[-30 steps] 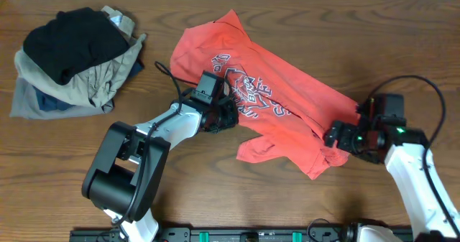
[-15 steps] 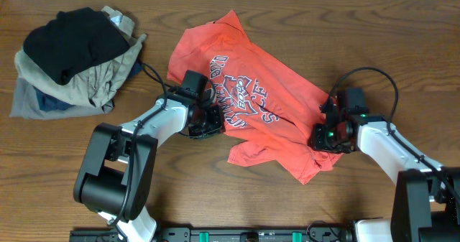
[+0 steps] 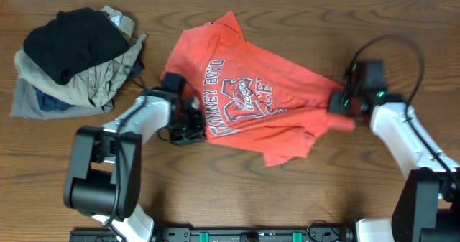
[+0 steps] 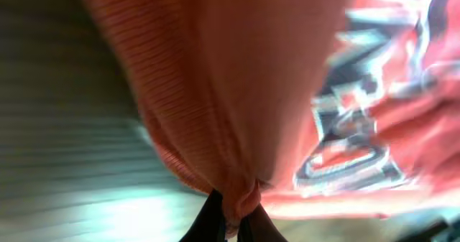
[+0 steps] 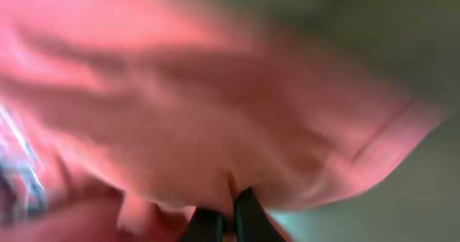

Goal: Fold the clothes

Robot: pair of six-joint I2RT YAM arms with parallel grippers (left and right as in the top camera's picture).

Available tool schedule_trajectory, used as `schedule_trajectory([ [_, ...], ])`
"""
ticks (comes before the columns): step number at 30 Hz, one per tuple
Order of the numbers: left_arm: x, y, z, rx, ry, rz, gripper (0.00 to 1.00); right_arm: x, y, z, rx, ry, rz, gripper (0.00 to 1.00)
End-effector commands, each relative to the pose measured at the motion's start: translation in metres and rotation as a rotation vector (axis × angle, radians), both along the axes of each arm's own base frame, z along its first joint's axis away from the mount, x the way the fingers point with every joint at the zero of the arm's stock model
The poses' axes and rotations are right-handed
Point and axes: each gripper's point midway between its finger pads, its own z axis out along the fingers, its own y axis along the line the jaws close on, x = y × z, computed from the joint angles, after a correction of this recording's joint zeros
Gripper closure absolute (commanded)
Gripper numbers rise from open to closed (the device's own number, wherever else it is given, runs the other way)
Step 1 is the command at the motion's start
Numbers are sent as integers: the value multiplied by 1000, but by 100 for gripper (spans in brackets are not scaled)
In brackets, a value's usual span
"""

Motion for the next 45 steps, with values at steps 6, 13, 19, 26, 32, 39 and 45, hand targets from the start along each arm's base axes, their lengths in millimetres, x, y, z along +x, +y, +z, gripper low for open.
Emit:
schedule_trajectory([
  [6,37,57,14,84,-169,130,94,79,-65,117,-166,-398,-145,60],
  [13,82,89,39,131,-359,213,94,45,-54,75,-117,-181,-100,1],
  [19,126,116,90,159,-548,282,94,-2,-49,40,-103,53,-88,1],
  [26,96,105,98,142,-376,296,2,-34,-46,26,-94,198,-80,1],
  [32,30,61,70,142,-119,183,2,-48,-44,21,-89,257,-77,1],
  [39,1,3,49,128,-75,10,8,-54,-41,19,-77,281,-72,1],
  [45,-9,-41,39,119,-73,-69,32,-58,-40,18,-70,299,-68,1],
])
